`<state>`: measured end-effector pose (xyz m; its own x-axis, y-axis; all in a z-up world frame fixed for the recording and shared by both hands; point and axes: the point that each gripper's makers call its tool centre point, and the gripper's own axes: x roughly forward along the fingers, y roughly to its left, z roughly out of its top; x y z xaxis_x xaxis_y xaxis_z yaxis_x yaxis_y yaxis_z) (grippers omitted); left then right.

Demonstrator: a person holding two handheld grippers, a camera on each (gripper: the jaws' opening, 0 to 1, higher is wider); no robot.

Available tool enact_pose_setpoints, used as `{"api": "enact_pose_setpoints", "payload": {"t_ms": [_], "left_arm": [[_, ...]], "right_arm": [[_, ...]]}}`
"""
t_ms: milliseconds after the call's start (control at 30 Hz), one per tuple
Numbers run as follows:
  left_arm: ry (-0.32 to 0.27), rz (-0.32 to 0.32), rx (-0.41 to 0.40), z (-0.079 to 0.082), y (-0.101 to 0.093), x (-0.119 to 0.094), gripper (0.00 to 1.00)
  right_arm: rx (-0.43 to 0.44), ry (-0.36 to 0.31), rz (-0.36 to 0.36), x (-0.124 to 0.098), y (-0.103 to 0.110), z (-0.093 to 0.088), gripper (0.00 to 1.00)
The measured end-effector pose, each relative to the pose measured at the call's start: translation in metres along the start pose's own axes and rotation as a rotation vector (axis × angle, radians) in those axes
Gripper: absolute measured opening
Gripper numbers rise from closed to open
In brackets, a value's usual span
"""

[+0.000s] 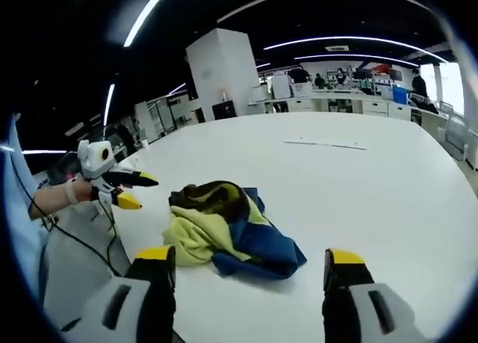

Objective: Fold the garment on the visible template until the final outline fits inside the template.

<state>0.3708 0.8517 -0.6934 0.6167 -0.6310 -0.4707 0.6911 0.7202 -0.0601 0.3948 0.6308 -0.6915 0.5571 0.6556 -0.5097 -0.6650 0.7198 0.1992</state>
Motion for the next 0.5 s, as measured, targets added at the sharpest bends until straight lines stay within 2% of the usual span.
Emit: {"api": "enact_pose_setpoints", "payload": {"t_ms": [167,300,433,500], "left_arm": [[0.0,-0.007,0.048,0.005,0.003,0.02,0.39],[0.019,-0.025,0.072,0.004,0.001,0.029,0.33],[0.038,-0.041,0.092,-0.001,-0.003,0.034,0.27],[0.051,-0.045,0.097,-0.005,-0.003,0.035,0.25]], "right_arm": [[-0.043,0.013,0.017,0.018,0.0,0.008,0.66],[-0.045,0.033,0.036,0.031,-0.002,0.009,0.48],[-0.053,0.058,0.061,0.041,0.001,0.006,0.44],[-0.063,0.073,0.072,0.045,0.003,0.004,0.39]]}}
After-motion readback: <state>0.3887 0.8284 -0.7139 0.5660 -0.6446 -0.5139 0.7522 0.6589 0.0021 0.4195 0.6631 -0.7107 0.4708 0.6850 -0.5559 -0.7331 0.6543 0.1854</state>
